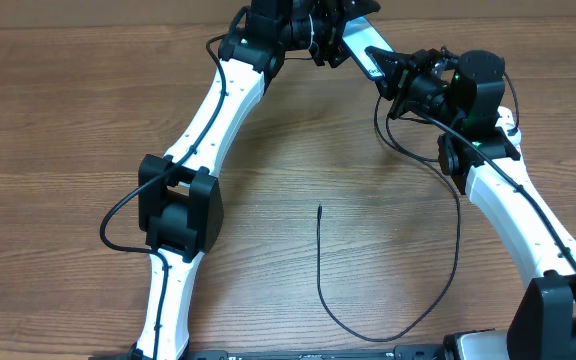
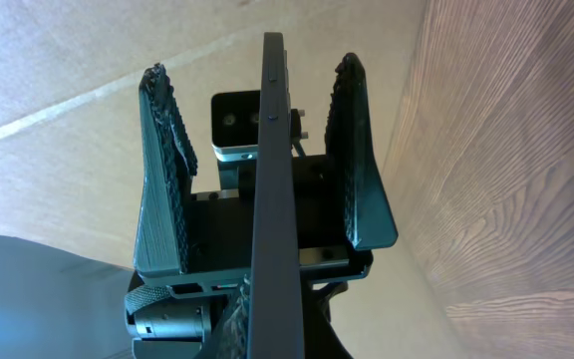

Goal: Plug charger to phone and switch on socket

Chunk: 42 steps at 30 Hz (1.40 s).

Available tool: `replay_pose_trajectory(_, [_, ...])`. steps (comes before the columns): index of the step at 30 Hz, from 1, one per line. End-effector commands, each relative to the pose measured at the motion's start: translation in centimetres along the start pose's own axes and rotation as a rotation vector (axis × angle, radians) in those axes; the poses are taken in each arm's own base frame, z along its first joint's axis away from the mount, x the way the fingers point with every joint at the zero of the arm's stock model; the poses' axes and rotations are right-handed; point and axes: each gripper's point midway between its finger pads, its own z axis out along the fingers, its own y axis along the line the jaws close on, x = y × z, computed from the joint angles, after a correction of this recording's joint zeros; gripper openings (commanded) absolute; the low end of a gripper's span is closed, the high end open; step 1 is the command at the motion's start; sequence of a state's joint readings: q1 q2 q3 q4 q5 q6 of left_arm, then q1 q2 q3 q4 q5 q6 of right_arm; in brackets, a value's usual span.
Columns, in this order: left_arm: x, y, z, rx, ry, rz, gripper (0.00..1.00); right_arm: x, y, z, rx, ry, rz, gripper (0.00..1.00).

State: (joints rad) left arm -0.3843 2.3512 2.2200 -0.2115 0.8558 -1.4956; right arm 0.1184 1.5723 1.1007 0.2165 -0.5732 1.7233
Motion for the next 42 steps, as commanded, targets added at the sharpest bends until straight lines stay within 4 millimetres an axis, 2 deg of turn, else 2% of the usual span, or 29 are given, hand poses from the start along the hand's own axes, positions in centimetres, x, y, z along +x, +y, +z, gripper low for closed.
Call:
replay_pose_trajectory(1, [0.68, -2.70, -1.12, 0.038, -0.006, 0.008, 0.72, 0.66, 1.62, -0.25, -0.038, 0.019, -0.058, 0.04])
replay_pose_trajectory(7, [0.65, -2.70, -1.12, 0.038, -0.008, 0.003, 0.72, 0.67, 1.66, -0.26, -0.041, 0.019, -0.109, 0.04])
replay_pose_trajectory(14, [0.49, -2.70, -1.12, 0.038, -0.018, 0.003, 0.63, 0.68, 1.68, -0.26, -0.041, 0.019, -0.109, 0.04])
replay_pose_trajectory(17, [0.38, -2.69, -1.12, 0.037, -0.024, 0.003, 0.54, 0.70, 1.67, -0.25, -0.041, 0.020, -0.109, 0.04])
replay_pose_trajectory(19, [0.39, -2.69, -1.12, 0.037, -0.023, 0.003, 0.45, 0.70, 1.67, -0.25, -0.041, 0.020, -0.109, 0.04])
replay_pose_trajectory(22, [0.38, -2.69, -1.12, 0.037, -0.024, 0.004, 0.41, 0.70, 1.67, -0.25, -0.041, 0.020, -0.109, 0.04])
replay_pose_trajectory(27, [0.30, -2.69, -1.12, 0.037, -0.028, 0.004, 0.26, 0.73, 1.66, -0.25, -0.040, 0.022, -0.109, 0.04])
replay_pose_trajectory(33, [0.18, -2.68, -1.13, 0.037, -0.035, 0.003, 0.15, 0.87, 1.61, -0.25, -0.038, 0.030, -0.108, 0.04])
replay_pose_trajectory(36, [0.18, -2.68, -1.13, 0.037, -0.035, 0.003, 0.06, 0.88, 1.61, -0.25, -0.038, 0.030, -0.108, 0.04])
replay_pose_trajectory(42, [-0.09, -2.67, -1.14, 0.036, -0.051, 0.003, 0.04, 0.86, 1.60, -0.25, -0.038, 0.030, -0.108, 0.04])
